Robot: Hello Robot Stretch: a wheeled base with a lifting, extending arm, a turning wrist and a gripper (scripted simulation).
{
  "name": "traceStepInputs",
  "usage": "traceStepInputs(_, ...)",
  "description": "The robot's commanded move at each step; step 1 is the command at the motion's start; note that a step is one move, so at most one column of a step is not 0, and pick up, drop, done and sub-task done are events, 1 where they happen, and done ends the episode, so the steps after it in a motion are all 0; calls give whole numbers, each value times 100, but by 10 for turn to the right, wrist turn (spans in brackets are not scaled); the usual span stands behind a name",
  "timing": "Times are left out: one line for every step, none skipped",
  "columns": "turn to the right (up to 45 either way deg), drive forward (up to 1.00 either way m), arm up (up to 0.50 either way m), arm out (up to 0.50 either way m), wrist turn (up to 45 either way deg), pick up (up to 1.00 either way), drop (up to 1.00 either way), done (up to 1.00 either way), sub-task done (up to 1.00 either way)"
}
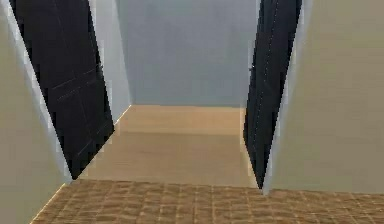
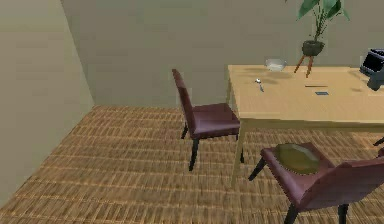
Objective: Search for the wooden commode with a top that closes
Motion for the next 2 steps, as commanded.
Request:
traceStepInputs(30, 0, 0, 0, 0, 0, 0, 0, 0)
traceStepInputs(0, 100, 0, 0, 0, 0, 0, 0, 0)
